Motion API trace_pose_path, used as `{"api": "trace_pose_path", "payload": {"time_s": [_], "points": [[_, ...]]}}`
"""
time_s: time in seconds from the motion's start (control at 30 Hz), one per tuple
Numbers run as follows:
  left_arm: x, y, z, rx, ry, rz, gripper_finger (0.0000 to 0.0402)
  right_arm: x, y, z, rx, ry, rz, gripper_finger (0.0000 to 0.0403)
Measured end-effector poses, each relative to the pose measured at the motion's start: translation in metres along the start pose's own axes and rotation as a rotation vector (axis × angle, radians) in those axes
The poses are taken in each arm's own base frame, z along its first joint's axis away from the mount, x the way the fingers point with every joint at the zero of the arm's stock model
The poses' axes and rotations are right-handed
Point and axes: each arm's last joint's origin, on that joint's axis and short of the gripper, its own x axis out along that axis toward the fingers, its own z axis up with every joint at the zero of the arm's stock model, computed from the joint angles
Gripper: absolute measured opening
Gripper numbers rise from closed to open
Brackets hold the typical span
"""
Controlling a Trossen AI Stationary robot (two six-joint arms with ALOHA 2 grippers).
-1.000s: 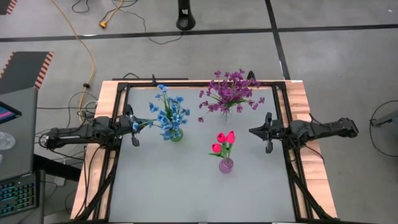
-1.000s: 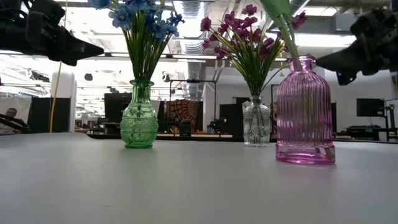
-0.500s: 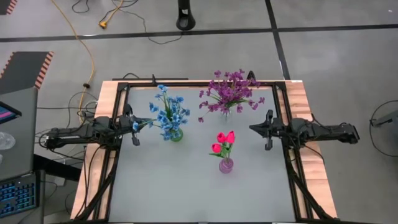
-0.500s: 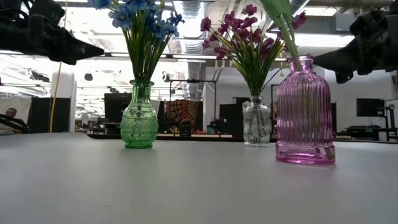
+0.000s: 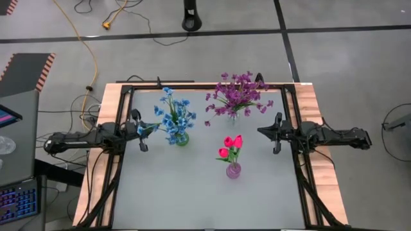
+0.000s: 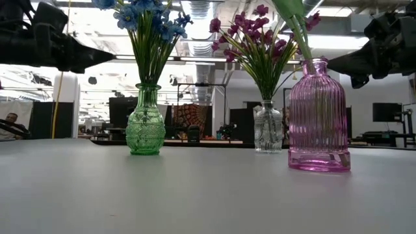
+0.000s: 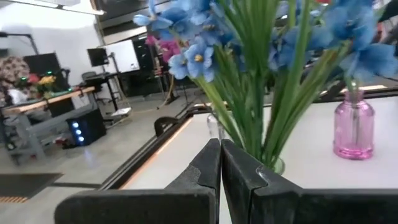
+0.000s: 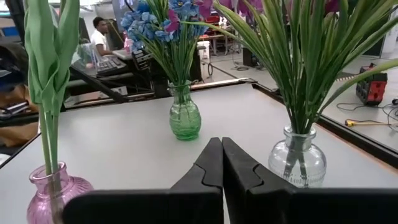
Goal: Sort flowers into vase by color
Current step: Return to Home Position
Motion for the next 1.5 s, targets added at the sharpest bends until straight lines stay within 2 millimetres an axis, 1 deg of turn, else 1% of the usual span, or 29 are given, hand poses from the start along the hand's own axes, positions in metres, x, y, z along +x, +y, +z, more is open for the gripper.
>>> {"api": "trace_pose_path", "payload": {"time_s": [0.17,0.3,0.6,0.9,1.03,1.17,1.5], "points": [[0.0000,-0.0015,-0.0024,0.011,0.019,-0.040,0.0000,0.0000,0.0001,0.0000,0.000,0.000,0.001,0.0022],[0.0000,-0.0023,-0.0023,0.027,0.014,-0.067,0.0000,0.0000,0.0013,-0.0007,-0.002,0.009,0.047,0.0023],[-0.0001,-0.0024,-0.0025,0.043,0.015,-0.070,0.0000,0.0028,0.0032,-0.0048,-0.117,0.055,0.100,0.0023],[0.0000,-0.0023,-0.0025,0.042,0.016,-0.066,0.0000,0.0035,0.0031,-0.0057,-0.159,0.064,0.098,0.0023],[0.0000,-0.0015,-0.0024,0.033,0.019,-0.041,0.0000,0.0039,0.0004,-0.0054,-0.127,0.063,0.053,0.0025],[0.0000,-0.0014,-0.0024,0.028,0.019,-0.036,0.0000,0.0043,-0.0021,-0.0051,-0.118,0.062,0.022,0.0037],[0.0000,-0.0014,-0.0023,0.026,0.019,-0.036,0.0000,0.0044,-0.0027,-0.0050,-0.116,0.060,0.017,0.0046]]}}
